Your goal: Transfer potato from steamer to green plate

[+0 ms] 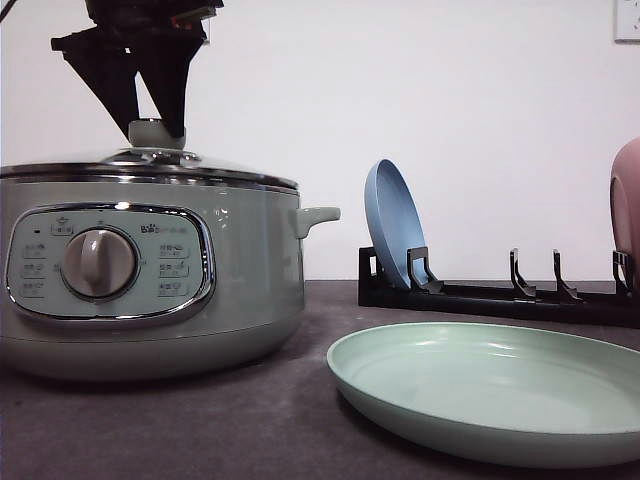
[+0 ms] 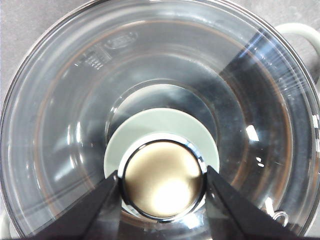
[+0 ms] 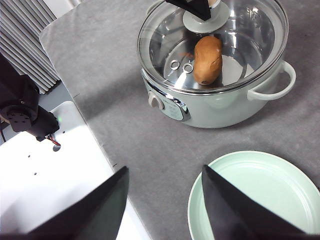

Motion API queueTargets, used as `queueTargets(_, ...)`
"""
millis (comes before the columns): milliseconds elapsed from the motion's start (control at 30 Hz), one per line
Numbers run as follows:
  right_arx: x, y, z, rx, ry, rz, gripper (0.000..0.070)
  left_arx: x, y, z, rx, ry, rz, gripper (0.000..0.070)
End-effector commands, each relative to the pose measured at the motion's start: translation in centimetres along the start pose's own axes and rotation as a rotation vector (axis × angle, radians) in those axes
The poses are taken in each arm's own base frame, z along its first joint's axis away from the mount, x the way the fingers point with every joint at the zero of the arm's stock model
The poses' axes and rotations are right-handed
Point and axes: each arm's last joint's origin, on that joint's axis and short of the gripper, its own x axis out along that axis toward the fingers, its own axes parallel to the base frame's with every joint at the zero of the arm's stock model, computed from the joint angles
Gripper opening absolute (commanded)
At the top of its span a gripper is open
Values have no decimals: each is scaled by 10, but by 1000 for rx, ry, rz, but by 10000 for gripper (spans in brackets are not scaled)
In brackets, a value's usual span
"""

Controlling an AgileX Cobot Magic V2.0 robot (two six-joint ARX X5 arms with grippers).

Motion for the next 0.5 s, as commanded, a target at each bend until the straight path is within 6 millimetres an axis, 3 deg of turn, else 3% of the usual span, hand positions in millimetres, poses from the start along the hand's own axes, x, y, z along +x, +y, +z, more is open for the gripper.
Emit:
queueTargets(0,-1,2,4,-21,-16,3,289,-32,2,-3,-5,-106,16,0)
queueTargets(267,0,2,5,-23,-23,3,290,-85,14,-29,-56,-227,132,0)
queueTargets(467,0,1,5,-20,-24,3,360,-118,27,-53,-121,-287,241,0)
